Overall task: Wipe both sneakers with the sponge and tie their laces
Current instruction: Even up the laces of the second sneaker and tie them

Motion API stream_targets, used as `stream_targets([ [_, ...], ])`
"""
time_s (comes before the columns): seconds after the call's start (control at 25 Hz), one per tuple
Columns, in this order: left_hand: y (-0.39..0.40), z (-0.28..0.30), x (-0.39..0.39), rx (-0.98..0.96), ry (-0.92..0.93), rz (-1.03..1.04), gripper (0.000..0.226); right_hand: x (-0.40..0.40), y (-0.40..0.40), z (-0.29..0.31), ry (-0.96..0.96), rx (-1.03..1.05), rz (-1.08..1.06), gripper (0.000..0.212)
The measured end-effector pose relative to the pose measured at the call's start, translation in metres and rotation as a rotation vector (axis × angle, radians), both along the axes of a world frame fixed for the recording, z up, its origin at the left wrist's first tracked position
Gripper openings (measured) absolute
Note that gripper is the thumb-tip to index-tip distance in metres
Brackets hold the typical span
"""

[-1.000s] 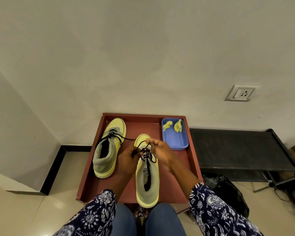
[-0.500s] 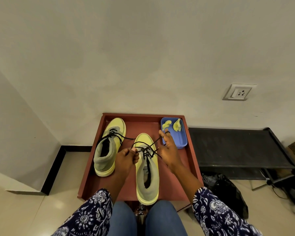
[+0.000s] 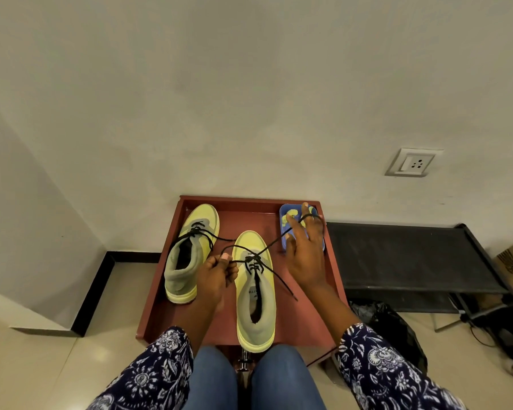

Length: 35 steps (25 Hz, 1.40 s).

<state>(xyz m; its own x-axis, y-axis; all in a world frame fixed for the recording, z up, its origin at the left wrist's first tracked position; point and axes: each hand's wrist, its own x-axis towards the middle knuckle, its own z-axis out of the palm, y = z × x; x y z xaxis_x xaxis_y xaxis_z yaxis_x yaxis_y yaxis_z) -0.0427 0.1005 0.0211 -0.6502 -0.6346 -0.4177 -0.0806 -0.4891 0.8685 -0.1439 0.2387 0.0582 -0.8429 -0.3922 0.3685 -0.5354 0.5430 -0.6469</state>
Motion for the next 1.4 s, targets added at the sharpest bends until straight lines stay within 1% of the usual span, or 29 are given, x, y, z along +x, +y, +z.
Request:
stream_targets([
  [0.08, -0.003, -0.001, 0.003, 0.003, 0.001, -0.019, 0.016, -0.004, 0.004, 0.002, -0.017, 0.076, -0.066, 0.040],
  [0.16, -0.004, -0.001, 0.007, -0.016, -0.010, -0.061, 0.015, -0.005, 0.008, 0.003, -0.074, 0.155, -0.139, 0.033],
  [0.24, -0.005, -0.001, 0.010, -0.043, -0.025, -0.087, 0.014, -0.004, 0.015, 0.000, -0.065, 0.149, -0.149, 0.027],
  [0.32, -0.006, -0.001, 0.012, -0.078, -0.049, -0.112, 0.013, -0.003, 0.023, -0.008, -0.011, 0.114, -0.113, 0.028],
  [0.44, -0.007, -0.004, 0.013, -0.111, -0.083, -0.128, 0.013, -0.009, 0.034, -0.016, -0.038, 0.122, -0.160, 0.029],
  [0.64, -0.013, -0.007, 0.011, -0.047, -0.098, -0.006, 0.013, -0.013, 0.043, -0.027, -0.112, 0.129, -0.215, 0.022],
  [0.8, -0.027, -0.016, 0.016, -0.035, -0.194, 0.110, 0.019, -0.011, 0.054, -0.038, -0.212, 0.186, -0.302, 0.019],
  [0.92, -0.032, -0.024, 0.022, -0.121, -0.290, 0.148, 0.020, -0.005, 0.058, -0.050, -0.343, 0.211, -0.370, 0.024],
  [1.0, -0.029, -0.028, 0.025, -0.220, -0.347, 0.116, 0.018, 0.000, 0.057, -0.057, -0.365, 0.226, -0.368, 0.025],
  [1.04, -0.028, -0.031, 0.025, -0.282, -0.380, 0.084, 0.021, 0.003, 0.055, -0.059, -0.375, 0.258, -0.332, 0.024],
  [1.12, -0.029, -0.040, 0.023, -0.400, -0.443, -0.008, 0.031, 0.008, 0.047, -0.059, -0.454, 0.342, -0.224, 0.022],
  [1.2, -0.023, -0.042, 0.020, -0.465, -0.489, -0.083, 0.032, 0.013, 0.037, -0.060, -0.545, 0.394, -0.128, 0.022],
  [1.24, -0.019, -0.042, 0.016, -0.526, -0.509, -0.111, 0.033, 0.015, 0.032, -0.061, -0.567, 0.407, -0.104, 0.023],
  [1.28, -0.015, -0.035, 0.014, -0.590, -0.537, -0.130, 0.035, 0.016, 0.027, -0.061, -0.563, 0.439, -0.087, 0.024],
  [1.36, -0.004, -0.020, 0.008, -0.698, -0.567, -0.098, 0.044, 0.015, 0.018, -0.059, -0.470, 0.572, -0.049, 0.029],
  [1.4, 0.002, -0.013, 0.005, -0.696, -0.587, -0.071, 0.051, 0.014, 0.014, -0.056, -0.431, 0.613, -0.035, 0.030],
])
